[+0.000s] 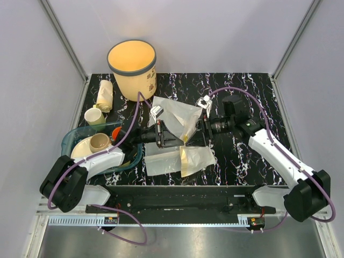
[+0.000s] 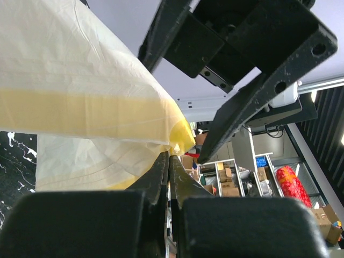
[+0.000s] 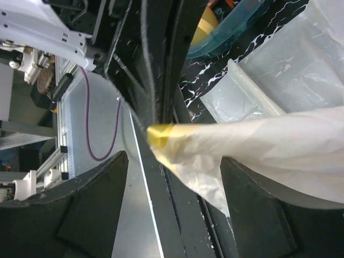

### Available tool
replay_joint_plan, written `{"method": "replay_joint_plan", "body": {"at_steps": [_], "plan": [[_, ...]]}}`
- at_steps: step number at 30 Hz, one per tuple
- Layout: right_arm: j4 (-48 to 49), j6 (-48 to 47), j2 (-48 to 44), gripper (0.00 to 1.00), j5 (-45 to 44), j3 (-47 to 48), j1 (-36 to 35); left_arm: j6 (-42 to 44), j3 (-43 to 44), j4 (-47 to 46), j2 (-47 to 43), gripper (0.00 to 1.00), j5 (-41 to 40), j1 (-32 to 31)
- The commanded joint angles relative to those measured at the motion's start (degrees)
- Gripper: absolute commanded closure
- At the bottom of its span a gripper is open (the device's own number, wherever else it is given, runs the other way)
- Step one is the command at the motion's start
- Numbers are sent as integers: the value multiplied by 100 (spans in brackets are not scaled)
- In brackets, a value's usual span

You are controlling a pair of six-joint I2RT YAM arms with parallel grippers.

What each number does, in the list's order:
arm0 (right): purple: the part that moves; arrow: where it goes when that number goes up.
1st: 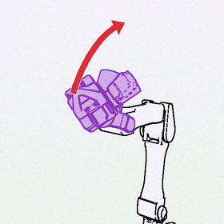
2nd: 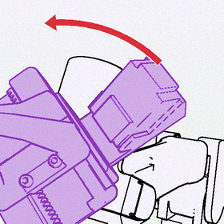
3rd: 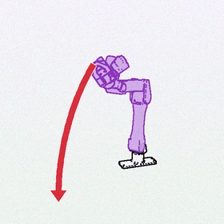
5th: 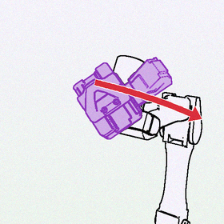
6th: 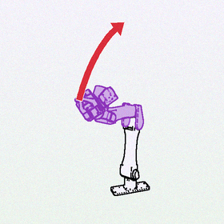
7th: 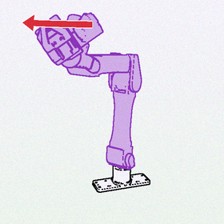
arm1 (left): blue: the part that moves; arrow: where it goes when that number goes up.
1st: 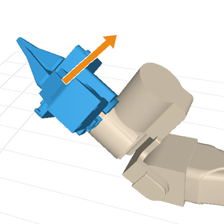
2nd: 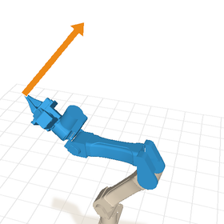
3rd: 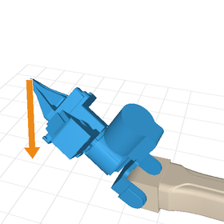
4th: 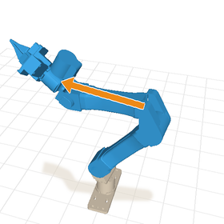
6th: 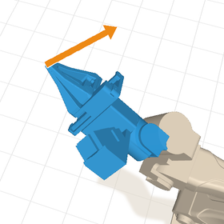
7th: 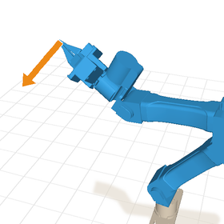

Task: Put the trash bags into the trash bin
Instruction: Unfold the trash bag at the center of the board.

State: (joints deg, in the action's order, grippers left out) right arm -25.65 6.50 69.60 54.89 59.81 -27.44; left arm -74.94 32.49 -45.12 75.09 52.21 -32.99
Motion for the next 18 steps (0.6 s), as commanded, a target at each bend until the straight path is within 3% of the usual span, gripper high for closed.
{"method": "replay_joint_plan", "body": {"at_steps": [1,4,5,9,18], "plan": [[499,448,281,23,-49,145,-59,58,73,-348,-73,100,-26,-102],[622,571,361,34,-41,127,-130,93,143,-322,-38,100,-9,-128],[683,598,378,60,-14,110,-139,93,161,-322,-21,100,0,-128],[483,370,317,100,-14,136,-130,84,91,-295,-82,100,53,-67],[-308,-509,-70,100,-31,83,-121,155,-252,-110,-442,100,132,355]]}}
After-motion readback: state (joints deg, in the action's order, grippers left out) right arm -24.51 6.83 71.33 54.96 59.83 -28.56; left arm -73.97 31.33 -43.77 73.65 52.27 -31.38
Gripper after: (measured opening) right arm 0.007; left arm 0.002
